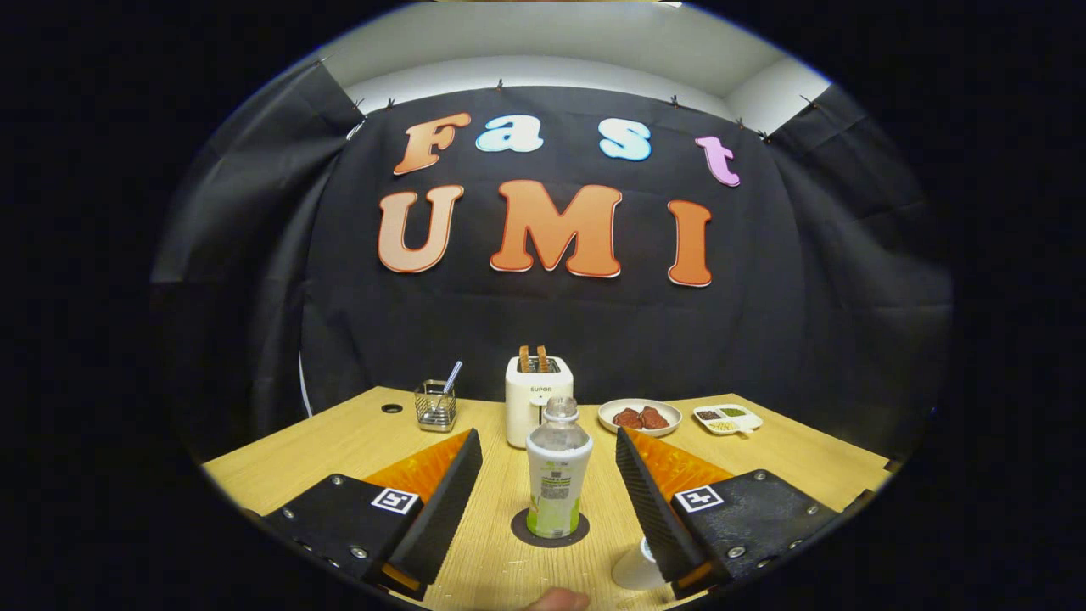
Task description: Take the bottle from table, then pour the juice into the cup, finally place the bottle on the coaster
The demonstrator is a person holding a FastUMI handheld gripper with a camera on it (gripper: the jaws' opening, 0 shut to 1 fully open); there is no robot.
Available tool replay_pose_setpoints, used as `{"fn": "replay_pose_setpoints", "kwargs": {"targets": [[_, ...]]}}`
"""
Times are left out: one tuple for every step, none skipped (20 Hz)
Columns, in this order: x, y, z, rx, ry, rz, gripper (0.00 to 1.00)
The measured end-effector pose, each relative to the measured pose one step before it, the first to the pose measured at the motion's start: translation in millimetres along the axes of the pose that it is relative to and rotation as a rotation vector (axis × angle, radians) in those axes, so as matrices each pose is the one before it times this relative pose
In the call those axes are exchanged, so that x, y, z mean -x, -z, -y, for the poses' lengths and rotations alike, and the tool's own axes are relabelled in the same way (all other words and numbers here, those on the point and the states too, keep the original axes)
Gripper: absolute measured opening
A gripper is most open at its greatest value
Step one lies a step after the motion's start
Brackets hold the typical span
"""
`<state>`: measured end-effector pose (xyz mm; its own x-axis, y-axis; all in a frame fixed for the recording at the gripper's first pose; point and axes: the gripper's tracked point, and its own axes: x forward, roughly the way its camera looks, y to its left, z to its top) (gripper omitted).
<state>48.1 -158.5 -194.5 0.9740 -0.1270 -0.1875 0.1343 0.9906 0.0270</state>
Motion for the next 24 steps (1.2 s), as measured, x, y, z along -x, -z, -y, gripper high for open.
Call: {"fn": "replay_pose_setpoints", "kwargs": {"targets": [[6.73, -10.73, -3.70, -0.00596, -0.00291, 0.01313, 0.94], [6.86, -9.67, -3.01, -0.00622, -0.00270, 0.01133, 0.94], [6.95, -11.95, -4.56, -0.00408, -0.00313, 0.01722, 0.94], [5.98, -11.13, -4.57, -0.00784, -0.00701, 0.01675, 0.94], [5.23, -11.27, -6.89, -0.01500, -0.01621, 0.01188, 0.94], [4.86, -12.16, -7.48, -0.00771, -0.02117, 0.01984, 0.94], [4.85, -11.43, -4.64, -0.00599, -0.00675, 0.01396, 0.94], [4.14, -10.52, -4.65, 0.00130, -0.00413, 0.01489, 0.94], [9.14, -5.84, -6.74, 0.01108, -0.00186, 0.01191, 0.94], [4.48, -8.40, -5.51, 0.01906, -0.00130, 0.00885, 0.94], [3.01, -7.72, -6.27, 0.02277, -0.00162, 0.00052, 0.94], [4.13, -6.61, -5.88, 0.02647, 0.00167, -0.00018, 0.94], [4.11, -6.72, -3.94, 0.02365, 0.00669, -0.00179, 0.94], [3.16, -7.60, -3.63, 0.02019, 0.00803, 0.00520, 0.94], [1.59, -9.97, -5.15, 0.00997, 0.00611, 0.01183, 0.94], [-0.33, -11.33, -5.72, 0.00162, -0.00155, 0.02700, 0.94], [0.63, -7.31, -6.62, -0.00153, -0.00686, 0.01001, 0.94], [0.67, -2.59, -5.22, -0.00024, -0.00668, 0.00281, 0.94], [1.84, -3.40, -3.55, 0.00257, -0.00356, 0.00440, 0.95], [1.93, -4.94, -3.85, 0.00133, -0.00351, 0.00609, 0.95], [1.86, -3.35, -3.71, -0.00149, -0.00852, 0.00211, 0.96], [2.03, -1.49, -5.09, -0.00828, -0.00855, -0.00478, 0.96], [0.28, -2.07, -2.68, -0.00802, -0.00572, 0.00015, 0.96], [0.16, -2.85, -2.64, -0.00189, -0.00373, -0.00173, 0.97]]}}
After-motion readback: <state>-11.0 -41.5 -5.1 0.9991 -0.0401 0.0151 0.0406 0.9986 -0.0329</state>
